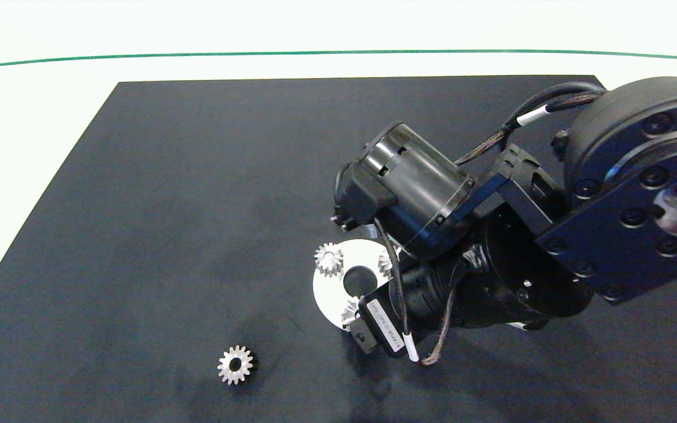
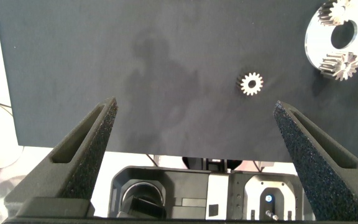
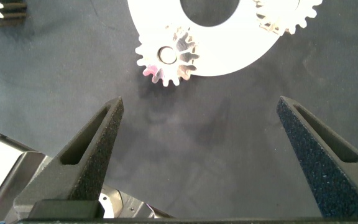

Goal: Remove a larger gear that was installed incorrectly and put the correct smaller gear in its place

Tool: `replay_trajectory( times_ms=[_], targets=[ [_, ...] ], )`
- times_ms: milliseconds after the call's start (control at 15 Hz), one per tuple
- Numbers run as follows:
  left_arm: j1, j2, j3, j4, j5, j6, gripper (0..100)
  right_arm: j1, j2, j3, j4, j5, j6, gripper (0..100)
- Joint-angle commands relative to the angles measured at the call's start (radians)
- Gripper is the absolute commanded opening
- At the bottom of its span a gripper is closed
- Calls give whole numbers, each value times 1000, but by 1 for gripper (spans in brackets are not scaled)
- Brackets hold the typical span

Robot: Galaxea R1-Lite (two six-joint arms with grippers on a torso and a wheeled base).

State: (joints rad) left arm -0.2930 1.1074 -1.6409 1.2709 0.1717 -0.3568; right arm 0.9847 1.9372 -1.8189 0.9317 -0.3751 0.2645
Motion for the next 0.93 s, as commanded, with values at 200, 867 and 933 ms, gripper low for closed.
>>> replay_trajectory(
  times_ms=[200, 867, 933],
  targets=[
    [0, 2, 1, 7, 2, -2, 100, -6, 28, -7, 4, -2, 1, 100],
    [2, -1, -2, 7, 2, -2, 100, -4, 104, -66, 4, -2, -1, 100],
    [2, -1, -2, 7, 2, -2, 100, -3, 108, -74, 4, -1, -1, 100]
  ],
)
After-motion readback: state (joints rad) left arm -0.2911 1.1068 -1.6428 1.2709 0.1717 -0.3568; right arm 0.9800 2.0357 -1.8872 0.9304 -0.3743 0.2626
